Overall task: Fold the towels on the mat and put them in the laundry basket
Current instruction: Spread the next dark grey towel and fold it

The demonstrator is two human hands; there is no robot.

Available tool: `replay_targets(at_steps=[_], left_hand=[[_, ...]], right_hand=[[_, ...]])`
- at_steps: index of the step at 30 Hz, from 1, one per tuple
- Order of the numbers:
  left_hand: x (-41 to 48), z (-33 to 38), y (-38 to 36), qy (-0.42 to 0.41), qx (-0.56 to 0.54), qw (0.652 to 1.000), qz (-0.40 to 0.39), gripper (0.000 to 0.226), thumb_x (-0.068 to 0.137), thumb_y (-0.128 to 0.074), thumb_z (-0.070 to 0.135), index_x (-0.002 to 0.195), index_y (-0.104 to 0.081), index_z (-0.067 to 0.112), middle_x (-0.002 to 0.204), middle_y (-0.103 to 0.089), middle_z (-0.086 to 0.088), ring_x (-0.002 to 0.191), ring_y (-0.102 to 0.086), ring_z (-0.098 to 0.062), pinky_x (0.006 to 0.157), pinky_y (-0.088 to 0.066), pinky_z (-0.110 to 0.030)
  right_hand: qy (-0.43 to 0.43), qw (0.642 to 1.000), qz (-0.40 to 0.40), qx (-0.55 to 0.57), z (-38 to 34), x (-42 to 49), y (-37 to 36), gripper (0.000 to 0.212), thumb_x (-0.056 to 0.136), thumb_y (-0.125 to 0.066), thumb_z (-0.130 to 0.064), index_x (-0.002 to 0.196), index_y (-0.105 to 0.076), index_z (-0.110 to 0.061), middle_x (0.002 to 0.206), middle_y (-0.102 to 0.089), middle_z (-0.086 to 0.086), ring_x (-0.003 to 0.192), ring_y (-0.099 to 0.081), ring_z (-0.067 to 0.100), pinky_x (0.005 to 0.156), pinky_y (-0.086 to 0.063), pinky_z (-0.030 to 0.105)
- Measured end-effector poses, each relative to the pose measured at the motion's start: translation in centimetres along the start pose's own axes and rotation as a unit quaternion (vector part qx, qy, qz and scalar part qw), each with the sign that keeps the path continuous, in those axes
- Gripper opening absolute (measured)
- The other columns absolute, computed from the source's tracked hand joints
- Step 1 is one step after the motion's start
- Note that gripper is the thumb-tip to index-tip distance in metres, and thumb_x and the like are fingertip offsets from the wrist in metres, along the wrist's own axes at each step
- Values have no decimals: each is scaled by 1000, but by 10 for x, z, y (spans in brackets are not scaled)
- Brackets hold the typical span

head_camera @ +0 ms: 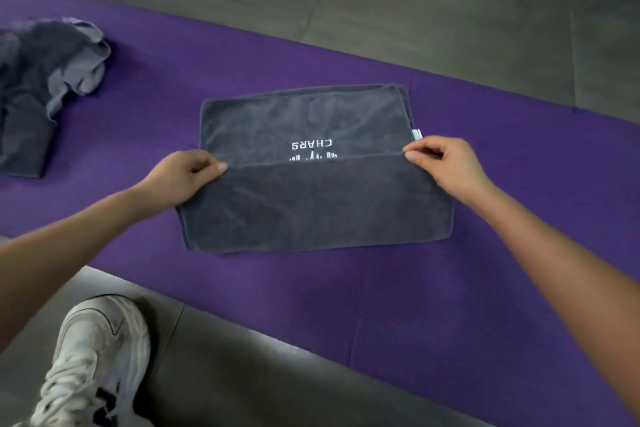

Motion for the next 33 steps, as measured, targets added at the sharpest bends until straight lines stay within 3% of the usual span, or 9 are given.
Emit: replay_targets(at_steps=[2, 6, 9, 14, 19, 24, 26, 29, 33], left_hand=[[21, -1, 13, 30, -89, 996, -10, 15, 84, -66, 31, 82, -68, 16, 70, -70, 10, 64, -62, 2, 58, -46, -8], [60, -10, 30, 62, -138, 988, -40, 11, 71, -77, 23, 78, -71, 16, 72, -71, 4, 66, -65, -6, 58, -51, -13], [96, -21, 45, 59, -141, 987, 42, 7, 77, -74, 20, 75, -69, 17, 72, -66, 2, 56, -59, 3, 51, -46, -7], [154, -42, 54, 56, -144, 974, 167, 10, 83, -70, 17, 92, -66, 12, 80, -61, 3, 71, -53, -7, 64, -40, -17], [183, -55, 44, 75, -85, 967, 229, 20, 85, -66, 22, 103, -68, 13, 96, -64, -2, 95, -59, -19, 82, -43, -28], [151, -44, 36, 9, 149, 943, 297, 29, 87, -59, 24, 112, -62, 10, 109, -58, -19, 104, -49, -39, 94, -33, -40], [122, -23, 21, -114, 194, 935, 276, 29, 86, -53, 29, 102, -65, 8, 99, -60, -17, 93, -53, -39, 88, -38, -42], [73, -11, -19, -270, 262, 918, 124, 36, 85, -48, 40, 97, -68, 13, 94, -61, -9, 82, -57, -32, 76, -49, -42], [29, -23, -52, -265, 341, 901, 27, 49, 79, -44, 50, 110, -63, 17, 101, -59, -4, 84, -58, -24, 67, -54, -39]], right_hand=[[7, 1000, 15, -18, -8, 31, 6, 14, 86, -67, -12, 98, -72, -13, 89, -66, -5, 78, -57, -4, 72, -40, 2], [21, 996, 14, -85, -15, 90, 2, 19, 88, -61, -7, 104, -69, -12, 89, -64, 2, 73, -53, 5, 72, -40, 16], [25, 988, 39, -150, -16, 129, -5, 21, 91, -56, -10, 103, -69, -21, 97, -67, -1, 90, -57, 15, 84, -44, 32], [2, 971, 110, -212, -17, 186, -13, 20, 92, -53, -18, 104, -68, -26, 107, -68, -3, 103, -60, 20, 85, -45, 35], [-17, 949, 118, -293, 1, 204, -33, 23, 93, -51, -20, 110, -66, -22, 112, -67, 4, 109, -56, 27, 87, -42, 37], [152, 897, 156, -386, -7, 151, -46, 29, 86, -53, -28, 105, -68, -12, 116, -66, 9, 106, -58, 33, 95, -36, 46], [205, 871, 156, -419, -11, 111, -49, 28, 86, -58, -36, 100, -70, -14, 120, -64, 9, 110, -58, 31, 104, -29, 51], [284, 857, 54, -426, -1, 50, -63, 43, 84, -56, -51, 100, -72, -15, 119, -65, 8, 111, -59, 28, 107, -29, 49], [281, 839, -55, -463, 35, 12, -67, 57, 84, -46, -54, 112, -68, -11, 122, -64, 7, 112, -61, 26, 104, -35, 45]])
Point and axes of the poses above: each hand's wrist, its own x-axis towards the middle knuckle, its own y-axis out of the back of the hand, z = x × y, the point moved 6 cm from there along x, towards the middle knuckle
